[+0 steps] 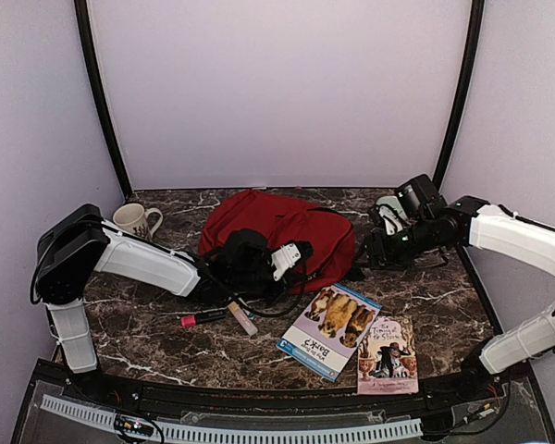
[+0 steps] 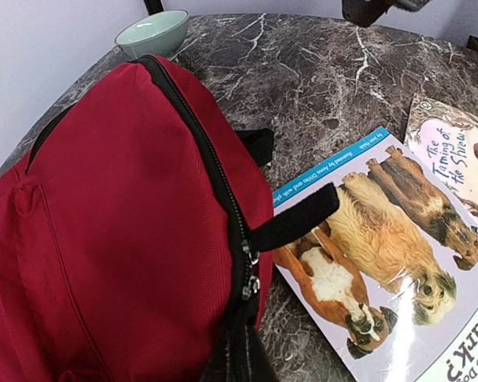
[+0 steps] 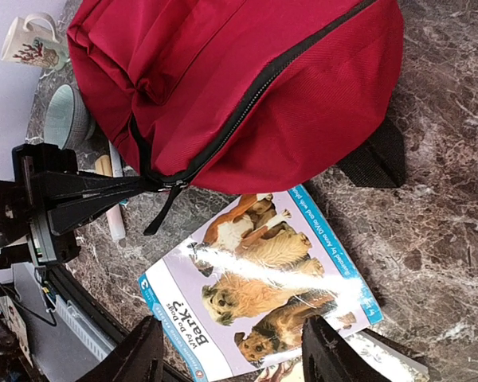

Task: Pack the student bag
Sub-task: Hold the student bag at the center of the board, then unzip the largest pocket of the student bag.

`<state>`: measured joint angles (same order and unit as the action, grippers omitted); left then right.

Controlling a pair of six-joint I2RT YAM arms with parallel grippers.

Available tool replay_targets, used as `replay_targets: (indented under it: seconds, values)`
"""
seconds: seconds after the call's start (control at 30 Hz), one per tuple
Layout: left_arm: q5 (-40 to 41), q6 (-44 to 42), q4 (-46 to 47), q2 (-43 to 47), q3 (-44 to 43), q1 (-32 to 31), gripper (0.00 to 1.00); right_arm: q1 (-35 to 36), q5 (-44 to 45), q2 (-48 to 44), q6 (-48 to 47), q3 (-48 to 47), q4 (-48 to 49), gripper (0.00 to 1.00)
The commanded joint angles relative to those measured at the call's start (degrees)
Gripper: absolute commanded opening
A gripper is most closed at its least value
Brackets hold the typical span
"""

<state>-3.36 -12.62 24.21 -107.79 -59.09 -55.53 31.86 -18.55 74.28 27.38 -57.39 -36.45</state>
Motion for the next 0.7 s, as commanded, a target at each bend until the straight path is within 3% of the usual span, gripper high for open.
replay_targets:
  seconds: [0.0,0.5,0.67]
  values:
    - [0.40,0.65,1.34,3.11,0.38,-0.46,0.00,2.39,-0.78,3.46,0.36,-3.44,2.33,0.59]
    - [0.38,1.18,-0.74,3.12,-0.28,-0.81,0.00,7.96,-6.45,21.42,-0.46,-15.30,1.52,0.59]
    - [0.62,2.02,-0.26,2.94,-0.07,-0.90,0.00,8.13,-8.27,24.36,-0.48,-15.80,1.20,0.52]
